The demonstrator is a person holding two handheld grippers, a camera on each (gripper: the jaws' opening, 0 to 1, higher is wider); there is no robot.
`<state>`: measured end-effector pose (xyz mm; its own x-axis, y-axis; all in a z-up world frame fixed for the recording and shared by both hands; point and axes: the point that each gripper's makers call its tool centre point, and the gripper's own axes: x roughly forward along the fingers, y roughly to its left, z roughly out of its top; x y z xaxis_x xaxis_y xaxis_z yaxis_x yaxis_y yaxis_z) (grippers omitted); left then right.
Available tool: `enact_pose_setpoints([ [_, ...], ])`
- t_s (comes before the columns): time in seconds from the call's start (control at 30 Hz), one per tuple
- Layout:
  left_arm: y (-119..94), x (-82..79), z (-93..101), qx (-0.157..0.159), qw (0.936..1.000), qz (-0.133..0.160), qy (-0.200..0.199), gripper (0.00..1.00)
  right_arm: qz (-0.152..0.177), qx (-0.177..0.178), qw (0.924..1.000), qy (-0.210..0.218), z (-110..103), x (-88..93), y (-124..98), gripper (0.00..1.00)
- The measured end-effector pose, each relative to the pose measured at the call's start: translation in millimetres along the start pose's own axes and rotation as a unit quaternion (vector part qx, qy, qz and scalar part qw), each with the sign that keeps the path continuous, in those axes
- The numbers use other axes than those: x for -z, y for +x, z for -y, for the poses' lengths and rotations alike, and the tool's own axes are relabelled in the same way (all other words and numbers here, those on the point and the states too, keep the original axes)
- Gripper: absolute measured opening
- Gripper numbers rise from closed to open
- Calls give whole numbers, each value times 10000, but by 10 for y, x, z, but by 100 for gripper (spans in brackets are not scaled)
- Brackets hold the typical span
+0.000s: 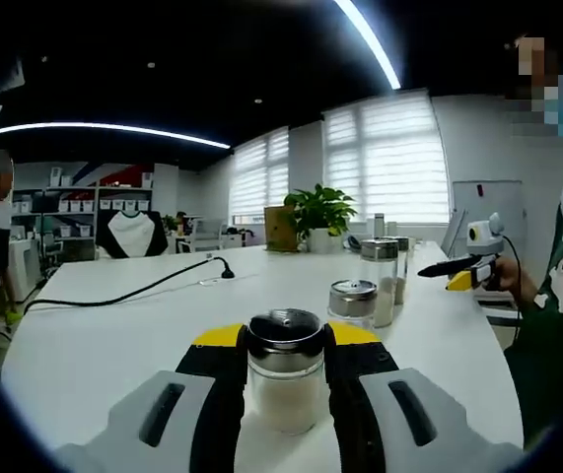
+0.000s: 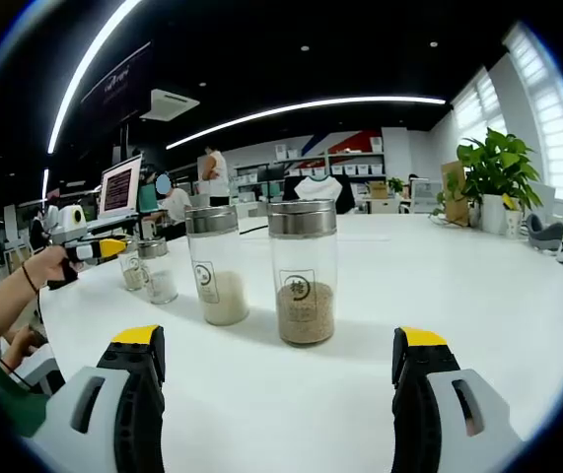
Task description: Rotate the seasoning bottle until the label or dispensing opening points toward the visible target arrow and the bottle remains upright within the marked orientation range
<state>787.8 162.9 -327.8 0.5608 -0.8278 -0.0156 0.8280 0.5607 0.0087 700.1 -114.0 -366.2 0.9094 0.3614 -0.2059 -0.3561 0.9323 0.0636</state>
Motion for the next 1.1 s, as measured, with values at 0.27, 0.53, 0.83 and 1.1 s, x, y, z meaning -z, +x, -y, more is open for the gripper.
enact_pose_setpoints([
  [0.27, 0, 2, 8, 320, 9995, 21, -56, 32, 79, 24, 10000, 42, 45, -32, -18, 98],
  [0.53, -14, 8, -25, 511, 9986, 88, -90, 32, 31, -5, 10000, 22, 44, -1, 5, 99],
  [0.83, -27, 25, -84, 440, 9990, -9, 0, 32, -44, -40, 10000, 44, 26, 37, 34, 99],
  [1.1, -95, -14, -128, 132, 9998, -45, 147, 48, -8, -7, 10000, -6, 20, -1, 9, 99],
])
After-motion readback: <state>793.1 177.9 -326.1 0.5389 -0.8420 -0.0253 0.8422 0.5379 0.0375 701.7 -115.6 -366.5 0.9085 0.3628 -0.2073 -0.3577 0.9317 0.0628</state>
